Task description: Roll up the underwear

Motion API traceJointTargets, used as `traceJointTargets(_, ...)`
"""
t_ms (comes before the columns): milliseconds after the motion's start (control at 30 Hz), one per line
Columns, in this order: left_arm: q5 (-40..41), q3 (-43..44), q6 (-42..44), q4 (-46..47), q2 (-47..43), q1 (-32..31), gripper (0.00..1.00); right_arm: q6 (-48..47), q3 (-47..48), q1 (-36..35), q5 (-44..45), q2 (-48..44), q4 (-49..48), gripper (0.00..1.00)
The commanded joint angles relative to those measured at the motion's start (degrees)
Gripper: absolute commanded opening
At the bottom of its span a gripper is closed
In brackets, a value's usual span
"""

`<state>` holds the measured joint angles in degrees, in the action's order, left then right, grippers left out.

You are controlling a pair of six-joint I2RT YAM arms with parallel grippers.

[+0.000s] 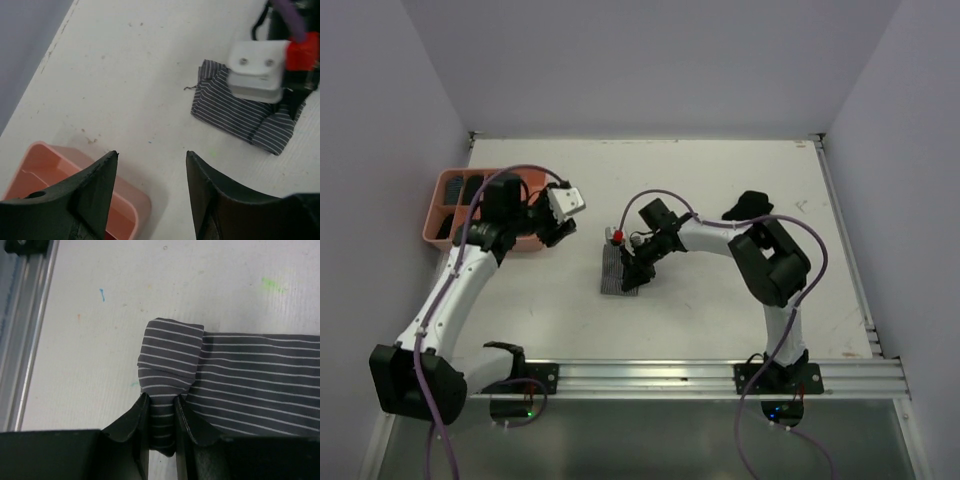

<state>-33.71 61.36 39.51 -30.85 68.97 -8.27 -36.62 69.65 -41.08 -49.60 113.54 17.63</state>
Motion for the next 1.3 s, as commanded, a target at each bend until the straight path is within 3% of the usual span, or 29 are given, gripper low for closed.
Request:
traceJointTargets(0, 2.86, -9.49, 8.55, 0.36, -4.09, -4.28, 0.60, 4.80, 4.08, 1.79, -6.45, 6.16, 7.41, 0.00)
traceJointTargets(133, 8.12, -19.60, 9.10, 5.60, -12.09, -14.03, 0.62, 6.30, 8.39, 3.28, -11.20, 11.61, 10.41, 0.00)
traceJointTargets(333, 11.39, -27.34, 10.85, 11.94, -11.76, -25.72, 0.63, 7.79, 13.05, 5.39, -15.78, 16.71, 12.34, 0.00)
traceJointTargets(833, 20.18, -31.13, 12.00, 26.37, 3.26, -32.06, 0.65, 3.22, 16.66, 5.57, -14.82, 19.00, 17.70, 0.00)
traceJointTargets(967, 20.18, -29.11, 10.07, 24.97, 7.84, -33.82, 0.49, 2.70, 16.40, 5.57, -14.56, 18.48, 18.06, 0.02)
traceJointTargets(1000, 20.01, -28.06, 9.37, 23.31, 10.02, -33.91, 0.36, 2.43, 16.40, 5.57, -14.21, 18.30, 18.14, 0.03)
traceJointTargets(1033, 19.92, -27.44, 8.49, 22.34, 11.18, -34.09, 0.29, 2.17, 16.66, 5.66, -13.86, 18.21, 18.93, 0.04)
traceJointTargets(1067, 19.83, -26.31, 6.65, 20.15, 13.27, -34.09, 0.20, 1.56, 16.92, 5.66, -13.59, 17.95, 19.46, 0.08)
traceJointTargets(1267, 18.69, -25.86, 2.95, 15.39, 14.35, -34.09, 0.00, 3.31, 19.38, 7.33, -11.75, 15.67, 19.99, 0.38)
